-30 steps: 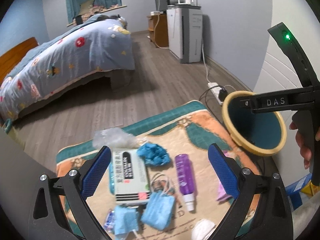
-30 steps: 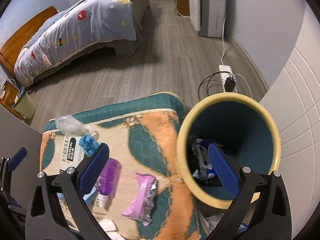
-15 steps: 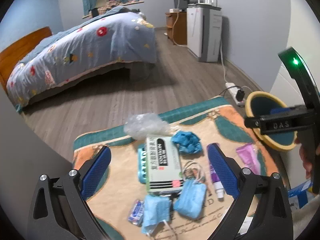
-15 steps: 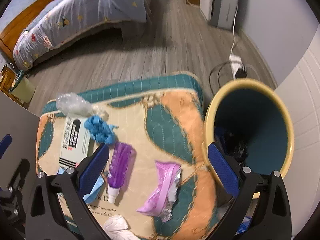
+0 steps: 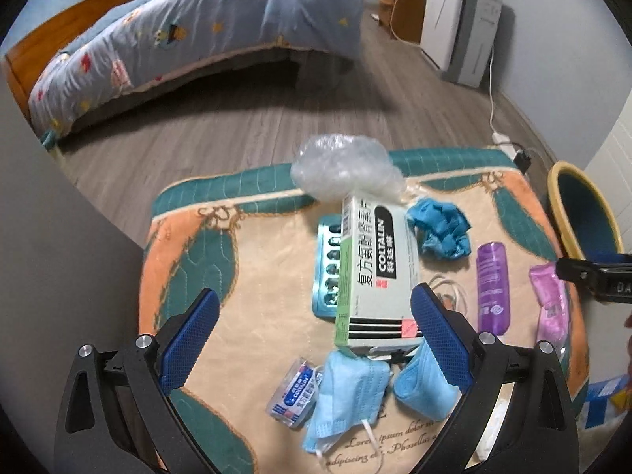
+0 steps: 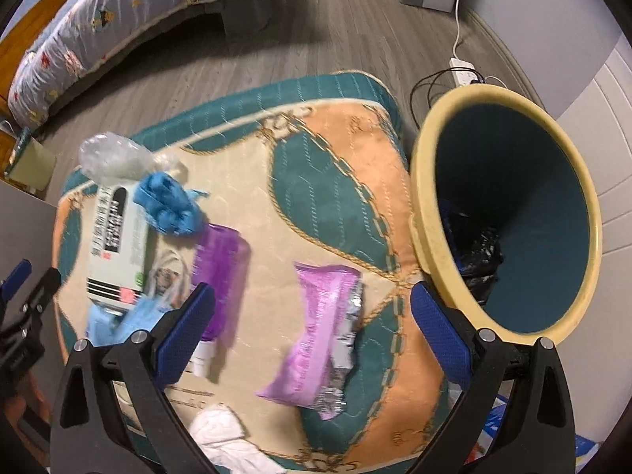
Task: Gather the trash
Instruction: 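Move both tools back over the cushion toward the pink wrapper and medicine box, then grasp the pink wrapper with the right tool while the left tool grasps the COLTALIN box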
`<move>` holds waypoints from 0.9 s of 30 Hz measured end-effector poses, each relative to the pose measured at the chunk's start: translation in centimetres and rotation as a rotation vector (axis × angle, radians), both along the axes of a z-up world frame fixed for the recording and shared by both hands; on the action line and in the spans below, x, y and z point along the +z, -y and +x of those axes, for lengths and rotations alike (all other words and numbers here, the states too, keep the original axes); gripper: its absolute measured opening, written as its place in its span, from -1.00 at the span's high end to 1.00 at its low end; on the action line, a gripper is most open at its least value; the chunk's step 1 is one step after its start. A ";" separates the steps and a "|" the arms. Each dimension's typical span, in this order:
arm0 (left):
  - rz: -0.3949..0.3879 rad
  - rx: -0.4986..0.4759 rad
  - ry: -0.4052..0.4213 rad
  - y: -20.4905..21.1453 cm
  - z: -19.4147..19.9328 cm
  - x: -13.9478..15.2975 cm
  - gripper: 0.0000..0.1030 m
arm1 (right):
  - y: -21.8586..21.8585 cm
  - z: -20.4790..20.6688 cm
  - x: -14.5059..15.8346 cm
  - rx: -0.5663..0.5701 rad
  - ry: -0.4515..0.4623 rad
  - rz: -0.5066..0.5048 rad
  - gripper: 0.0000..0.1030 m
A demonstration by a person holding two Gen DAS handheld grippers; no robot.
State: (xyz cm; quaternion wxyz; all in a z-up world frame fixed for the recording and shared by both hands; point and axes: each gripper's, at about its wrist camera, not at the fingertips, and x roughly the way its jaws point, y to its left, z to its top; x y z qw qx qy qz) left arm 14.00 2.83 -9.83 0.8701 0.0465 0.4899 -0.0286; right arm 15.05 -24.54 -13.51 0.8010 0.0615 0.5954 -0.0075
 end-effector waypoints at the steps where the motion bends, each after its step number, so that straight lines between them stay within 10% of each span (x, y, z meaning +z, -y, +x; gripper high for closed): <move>1: 0.013 -0.008 -0.003 0.4 0.1 -0.2 -0.87 | 0.3 0.0 -0.1 -0.003 -0.003 0.001 -0.88; 27: 0.163 -0.077 -0.106 7.1 4.1 -7.3 -0.87 | 1.4 -0.2 -4.5 0.047 -0.105 -0.035 -0.73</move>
